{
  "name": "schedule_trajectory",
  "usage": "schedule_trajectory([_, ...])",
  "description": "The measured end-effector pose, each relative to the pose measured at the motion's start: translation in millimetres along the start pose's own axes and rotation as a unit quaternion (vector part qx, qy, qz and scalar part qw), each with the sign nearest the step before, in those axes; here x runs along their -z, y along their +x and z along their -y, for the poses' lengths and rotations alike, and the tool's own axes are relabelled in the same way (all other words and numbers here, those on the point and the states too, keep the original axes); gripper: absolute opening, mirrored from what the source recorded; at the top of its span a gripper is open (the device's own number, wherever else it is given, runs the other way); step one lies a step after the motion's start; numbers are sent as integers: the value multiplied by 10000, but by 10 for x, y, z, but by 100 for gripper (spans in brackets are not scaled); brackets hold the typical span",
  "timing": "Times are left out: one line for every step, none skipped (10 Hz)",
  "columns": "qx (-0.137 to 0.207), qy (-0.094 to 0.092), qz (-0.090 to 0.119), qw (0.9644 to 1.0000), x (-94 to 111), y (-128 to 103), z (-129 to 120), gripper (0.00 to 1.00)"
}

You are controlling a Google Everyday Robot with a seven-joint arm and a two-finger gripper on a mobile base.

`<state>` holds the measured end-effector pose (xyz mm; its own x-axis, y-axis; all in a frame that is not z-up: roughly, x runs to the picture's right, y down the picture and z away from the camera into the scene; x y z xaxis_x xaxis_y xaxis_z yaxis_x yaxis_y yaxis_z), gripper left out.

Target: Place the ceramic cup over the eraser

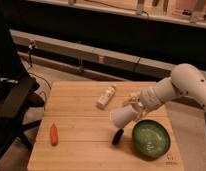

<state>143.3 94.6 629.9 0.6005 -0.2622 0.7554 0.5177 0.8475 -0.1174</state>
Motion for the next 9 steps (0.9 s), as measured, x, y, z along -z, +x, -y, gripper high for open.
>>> schedule_trajectory([46, -88, -92, 9999, 3, 12, -16, 0])
schedule_trajectory([106, -226, -154, 9996, -11, 4, -36, 0])
schedule_trajectory([210, -419, -237, 9986, -59, -40, -37, 0])
schedule_trajectory([288, -566, -298, 9975, -108, -80, -40, 0])
schedule_trajectory([335, -707, -345, 9963, -140, -121, -72, 0])
schedule_trajectory([356, -806, -373, 9954, -164, -153, -112, 0])
schedule_trajectory([391, -899, -381, 9945, -211, -193, -141, 0])
schedule_trajectory([415, -961, -362, 9938, -259, -223, -158, 0])
schedule_trajectory([434, -1029, -337, 9932, -314, -260, -185, 0])
